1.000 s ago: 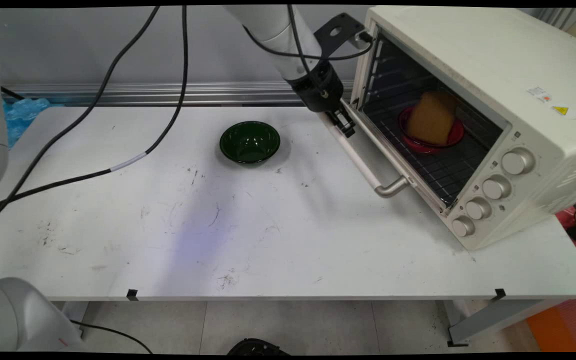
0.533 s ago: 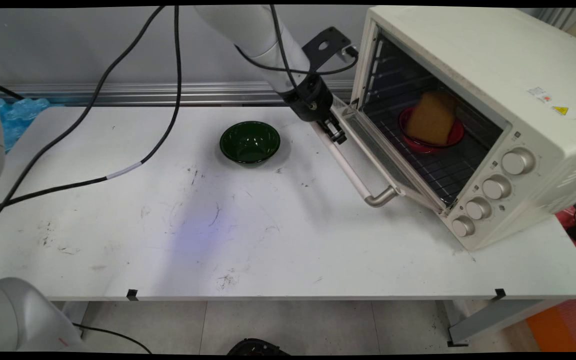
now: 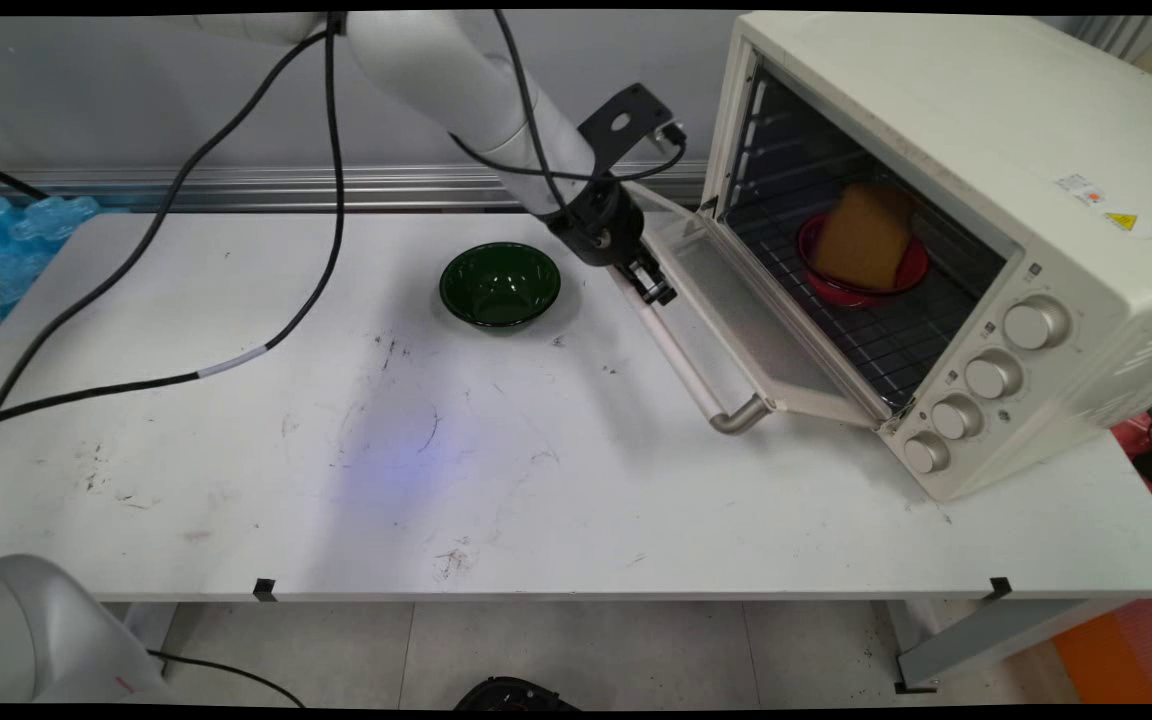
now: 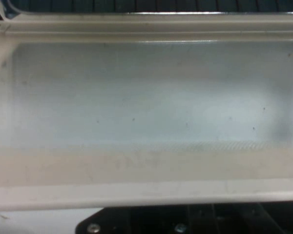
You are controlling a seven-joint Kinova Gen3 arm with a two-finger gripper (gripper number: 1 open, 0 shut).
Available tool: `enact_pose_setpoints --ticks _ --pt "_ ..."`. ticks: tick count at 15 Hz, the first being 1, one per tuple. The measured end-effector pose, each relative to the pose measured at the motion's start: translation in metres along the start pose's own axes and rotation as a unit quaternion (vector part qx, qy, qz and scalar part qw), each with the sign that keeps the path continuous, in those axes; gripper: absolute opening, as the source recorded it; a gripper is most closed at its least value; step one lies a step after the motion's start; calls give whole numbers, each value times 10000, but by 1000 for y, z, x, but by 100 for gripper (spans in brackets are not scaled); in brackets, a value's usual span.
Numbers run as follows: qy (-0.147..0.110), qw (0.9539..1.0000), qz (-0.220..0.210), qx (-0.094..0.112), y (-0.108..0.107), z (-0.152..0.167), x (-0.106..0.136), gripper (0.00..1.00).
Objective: Open the oven
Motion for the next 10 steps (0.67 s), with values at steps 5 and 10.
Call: enact_pose_setpoints --ticks 5,10 --pt "76 10000 27 -28 -2 5 -22 0" --pt "171 9999 11 -20 -5 9 -40 0"
